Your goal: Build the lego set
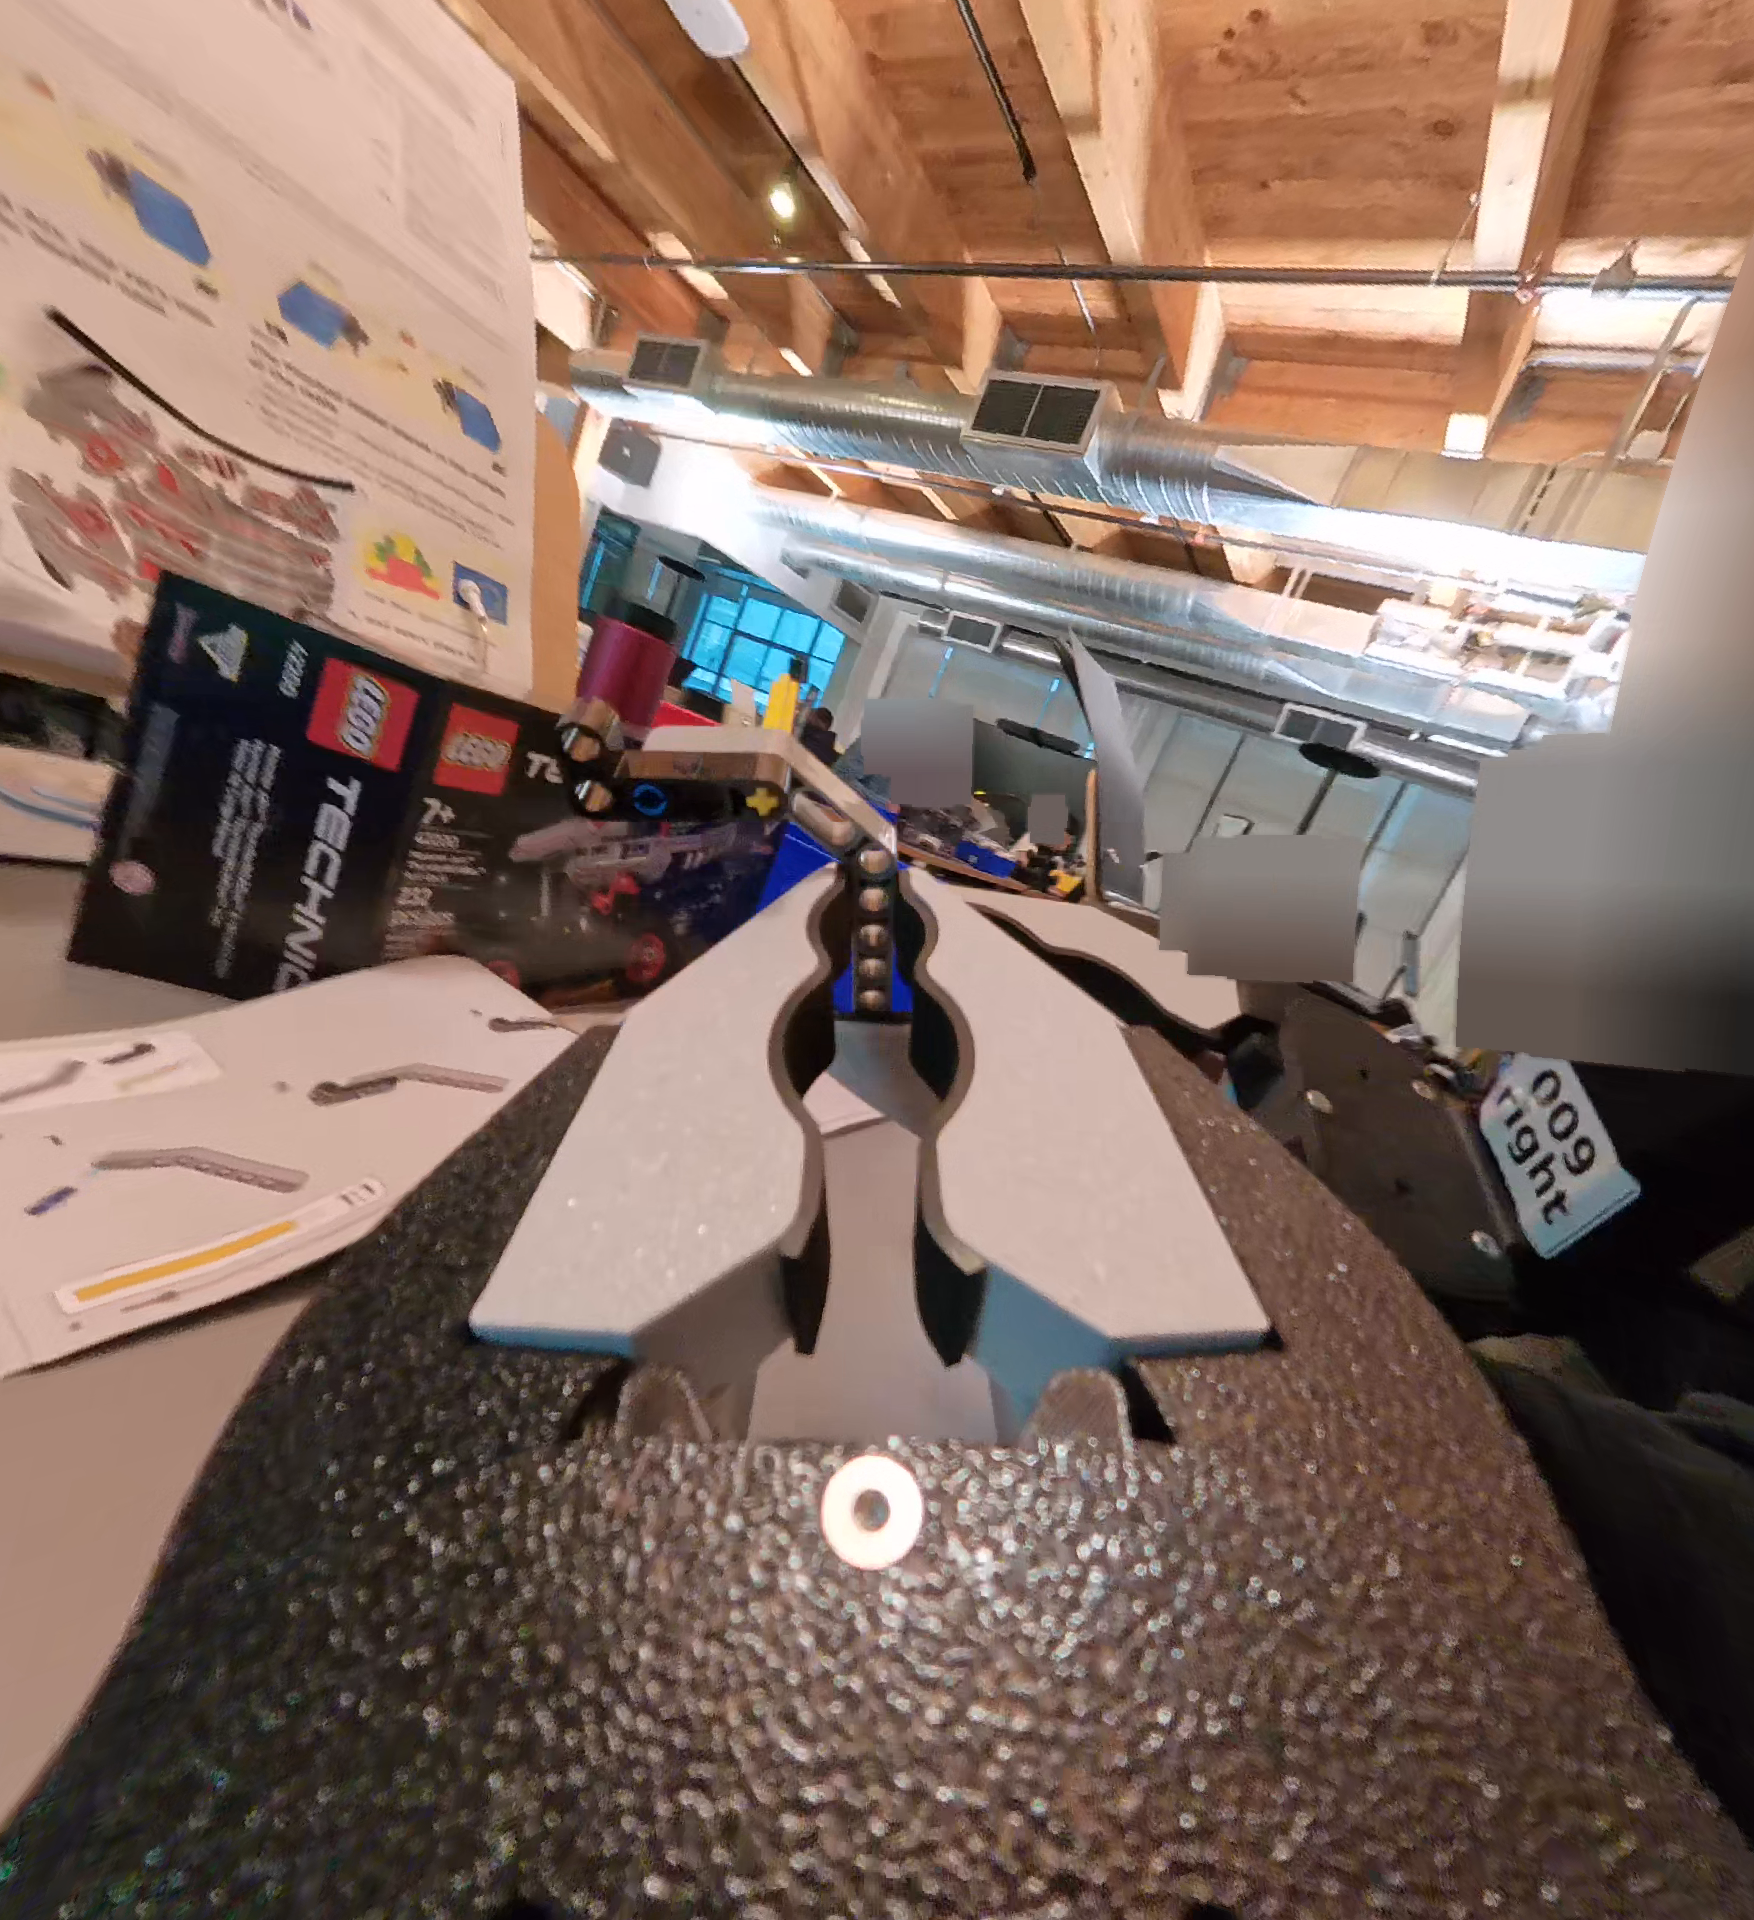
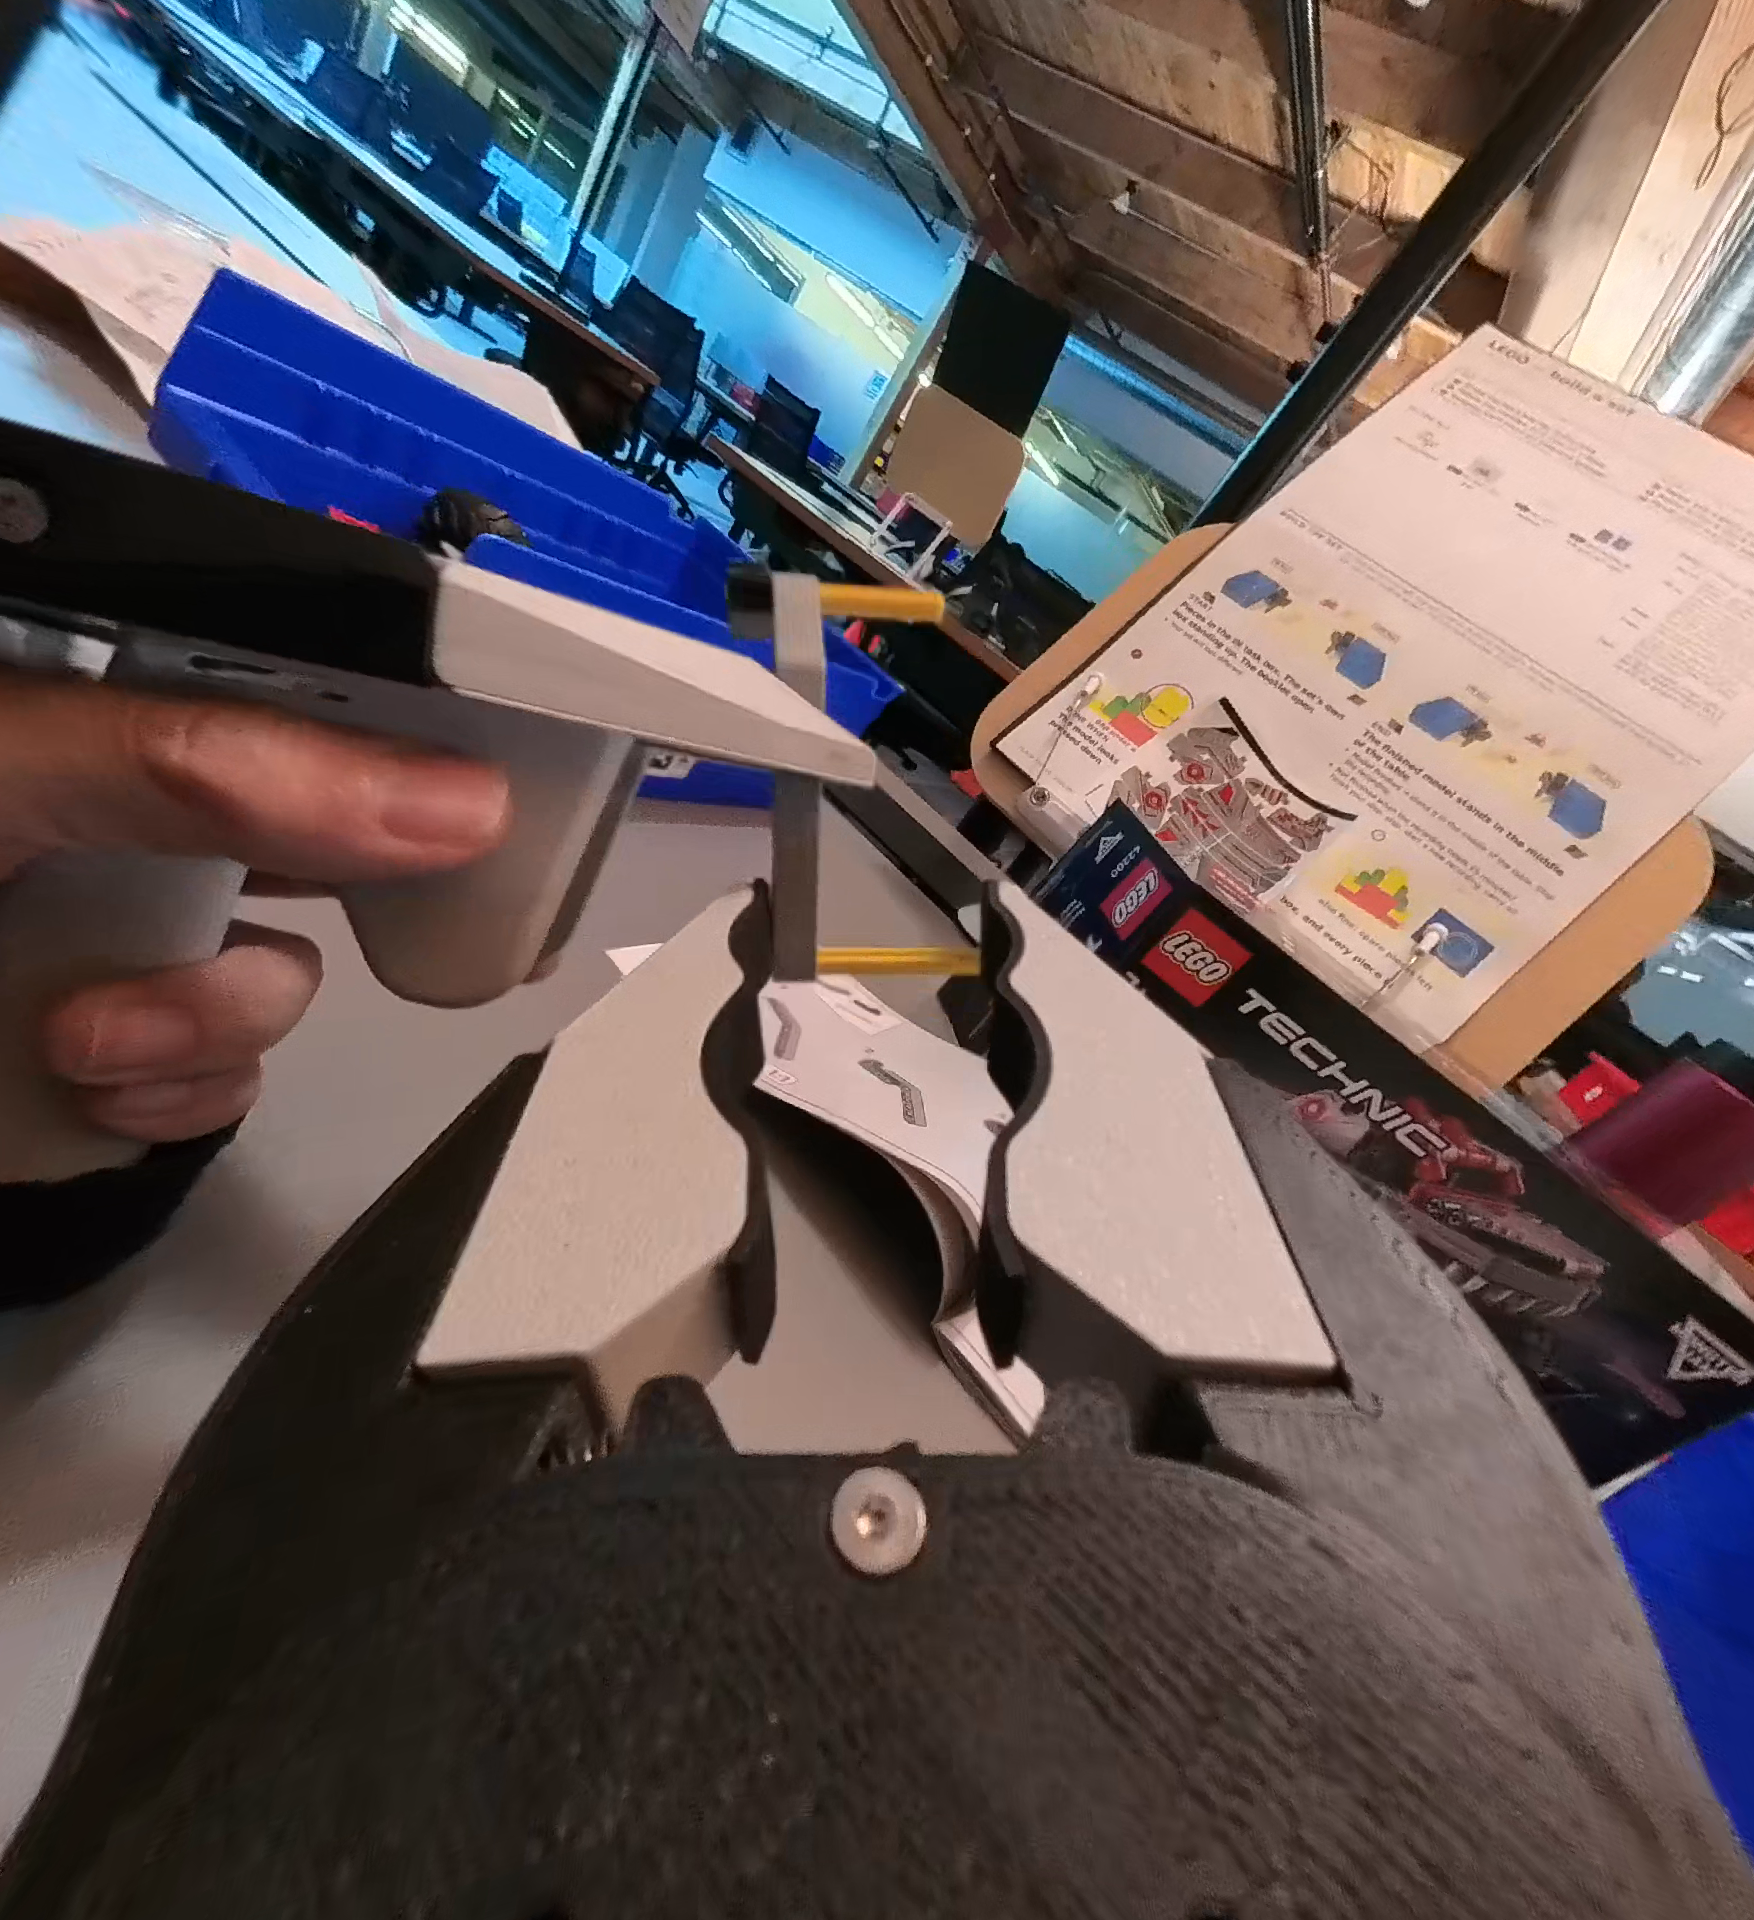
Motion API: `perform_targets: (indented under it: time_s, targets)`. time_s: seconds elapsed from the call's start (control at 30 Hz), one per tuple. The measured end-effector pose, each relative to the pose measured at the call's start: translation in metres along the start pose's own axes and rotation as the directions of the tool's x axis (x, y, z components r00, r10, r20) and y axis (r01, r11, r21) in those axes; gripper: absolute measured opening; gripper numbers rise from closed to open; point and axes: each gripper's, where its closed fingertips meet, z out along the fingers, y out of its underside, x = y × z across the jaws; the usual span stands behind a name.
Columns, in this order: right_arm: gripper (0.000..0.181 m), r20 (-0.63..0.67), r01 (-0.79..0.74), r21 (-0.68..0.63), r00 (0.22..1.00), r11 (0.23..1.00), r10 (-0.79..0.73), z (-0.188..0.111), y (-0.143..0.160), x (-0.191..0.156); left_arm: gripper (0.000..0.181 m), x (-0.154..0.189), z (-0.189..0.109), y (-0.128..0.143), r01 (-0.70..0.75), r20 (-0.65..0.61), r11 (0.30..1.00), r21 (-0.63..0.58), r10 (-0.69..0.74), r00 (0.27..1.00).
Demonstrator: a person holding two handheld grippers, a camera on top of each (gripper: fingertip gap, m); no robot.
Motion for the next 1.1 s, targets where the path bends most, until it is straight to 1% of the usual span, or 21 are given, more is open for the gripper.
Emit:
perform_targets:
  time_s: [0.17, 0.4, 0.53, 0.73, 1.1]
  targets:
    - [0.041, 0.024, -0.095, -0.01, 0.995, 0.995, 0.095, 0.0009, 0.0045, 0.0012, 0.004, -0.0025, 0.0002, 0.0011, 0.02, -0.001, 1.0, 0.018, -0.02, 1.0]
    - [0.041, 0.043, -0.171, 0.005, 0.984, 0.985, 0.17, 0.0003, 0.0027, 0.0011, 0.004, 0.0019, -0.0008, -0.0021, -0.069, 0.006, 0.996, 0.053, 0.069, 0.998]
    - [0.042, 0.064, -0.217, -0.005, 0.974, 0.976, 0.217, 0.0016, 0.0057, -0.0001, 0.004, 0.0013, -0.0007, -0.0006, -0.108, 0.015, 0.993, 0.043, 0.107, 0.994]
    - [0.041, 0.074, -0.223, -0.001, 0.972, 0.975, 0.223, 0.0015, 0.0052, 0.0, 0.004, 0.0025, -0.0005, -0.001, -0.135, 0.018, 0.99, 0.04, 0.134, 0.991]
    - [0.04, 0.084, -0.197, -0.013, 0.977, 0.98, 0.197, 0.0014, 0.0056, 0.0, 0.004, 0.0018, -0.0004, -0.0012, -0.087, 0.016, 0.995, 0.052, 0.086, 0.996]
